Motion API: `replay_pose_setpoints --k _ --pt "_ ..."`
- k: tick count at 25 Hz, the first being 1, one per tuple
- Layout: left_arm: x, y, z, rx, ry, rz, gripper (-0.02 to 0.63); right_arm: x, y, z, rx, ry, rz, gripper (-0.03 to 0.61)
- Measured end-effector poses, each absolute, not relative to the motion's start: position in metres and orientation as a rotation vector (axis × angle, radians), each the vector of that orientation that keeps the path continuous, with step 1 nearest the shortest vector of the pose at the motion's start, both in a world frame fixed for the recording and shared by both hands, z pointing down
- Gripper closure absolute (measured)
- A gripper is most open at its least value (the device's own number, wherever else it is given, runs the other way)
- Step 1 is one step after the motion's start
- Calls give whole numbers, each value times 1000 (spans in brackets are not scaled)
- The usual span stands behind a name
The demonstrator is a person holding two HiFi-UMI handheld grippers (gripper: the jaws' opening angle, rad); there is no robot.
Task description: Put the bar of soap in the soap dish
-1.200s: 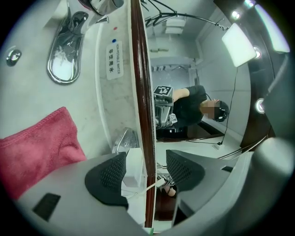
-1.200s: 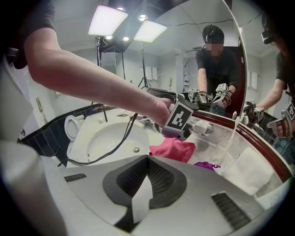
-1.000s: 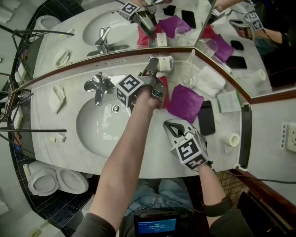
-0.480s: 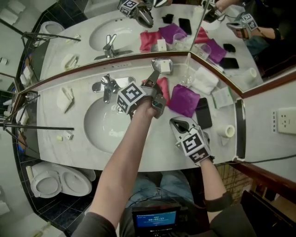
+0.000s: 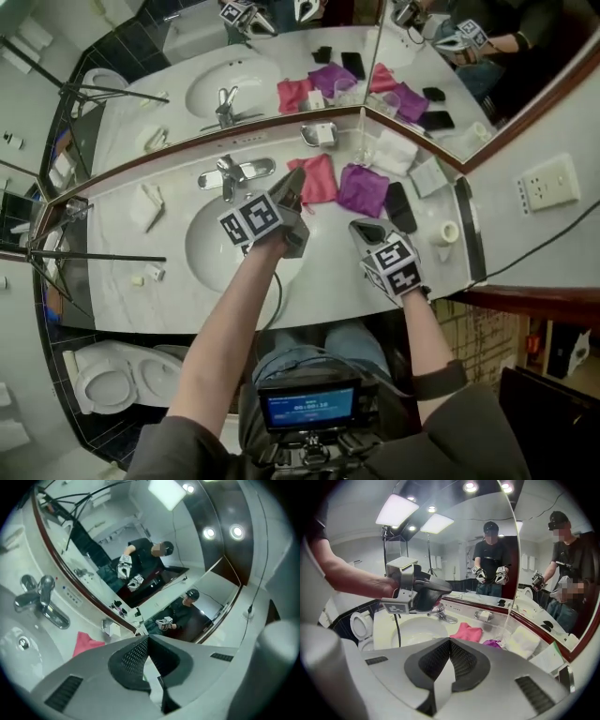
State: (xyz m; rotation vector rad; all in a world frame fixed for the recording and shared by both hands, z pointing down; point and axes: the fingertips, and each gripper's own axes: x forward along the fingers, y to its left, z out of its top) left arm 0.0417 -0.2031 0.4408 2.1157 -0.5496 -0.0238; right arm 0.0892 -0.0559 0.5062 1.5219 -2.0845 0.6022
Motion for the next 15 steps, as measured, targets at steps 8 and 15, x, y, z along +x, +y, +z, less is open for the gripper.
replay_pose_setpoints --k 8,15 --pt "-8 -161 418 2406 -582 168 614 87 -31 494 1624 -2072 649 561" --pt "-46 -127 417 2816 -629 558 614 91 -10 490 1711 -2052 679 561"
